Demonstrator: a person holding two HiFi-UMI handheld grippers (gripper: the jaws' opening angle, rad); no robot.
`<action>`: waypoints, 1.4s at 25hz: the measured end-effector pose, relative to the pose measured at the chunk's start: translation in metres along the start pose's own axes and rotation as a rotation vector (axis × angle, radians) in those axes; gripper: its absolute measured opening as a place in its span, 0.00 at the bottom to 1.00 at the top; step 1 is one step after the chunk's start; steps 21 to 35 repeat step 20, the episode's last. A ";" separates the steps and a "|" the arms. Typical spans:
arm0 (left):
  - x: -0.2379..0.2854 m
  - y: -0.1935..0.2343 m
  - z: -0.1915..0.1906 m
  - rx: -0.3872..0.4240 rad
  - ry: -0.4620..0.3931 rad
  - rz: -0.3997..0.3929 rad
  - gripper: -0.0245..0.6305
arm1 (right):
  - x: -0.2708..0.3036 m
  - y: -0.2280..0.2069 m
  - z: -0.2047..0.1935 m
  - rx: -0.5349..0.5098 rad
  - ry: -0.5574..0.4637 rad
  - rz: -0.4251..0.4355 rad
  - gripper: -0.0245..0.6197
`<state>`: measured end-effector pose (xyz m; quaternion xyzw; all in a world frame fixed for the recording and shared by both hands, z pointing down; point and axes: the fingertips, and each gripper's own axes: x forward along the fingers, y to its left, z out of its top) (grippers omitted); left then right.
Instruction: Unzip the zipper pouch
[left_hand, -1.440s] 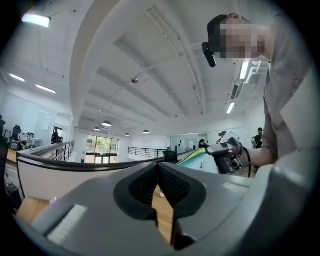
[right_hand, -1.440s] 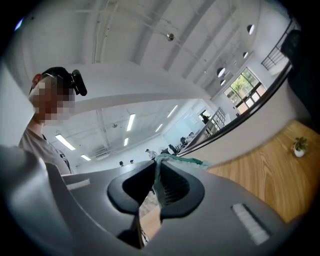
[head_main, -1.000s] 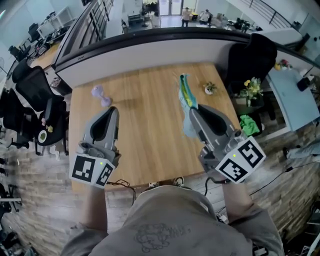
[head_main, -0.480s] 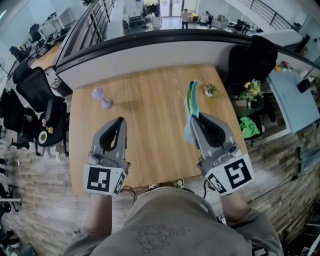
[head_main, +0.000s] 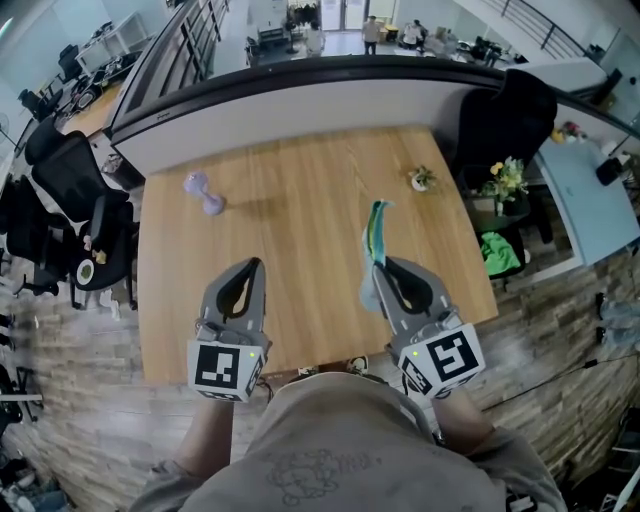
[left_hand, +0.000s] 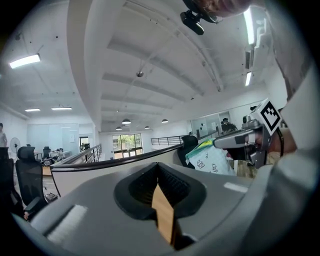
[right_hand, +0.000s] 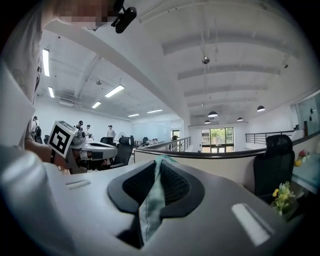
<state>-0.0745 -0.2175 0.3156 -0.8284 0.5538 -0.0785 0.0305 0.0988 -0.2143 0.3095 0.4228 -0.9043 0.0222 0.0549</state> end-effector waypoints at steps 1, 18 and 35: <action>0.000 -0.001 -0.002 -0.002 0.006 -0.003 0.04 | 0.001 0.002 -0.003 0.006 0.006 0.003 0.11; -0.001 0.002 -0.005 -0.001 0.019 0.001 0.04 | 0.004 0.006 -0.003 -0.025 0.003 0.004 0.11; -0.001 0.001 -0.006 0.000 0.024 0.000 0.04 | 0.004 0.004 -0.003 -0.027 0.003 0.002 0.11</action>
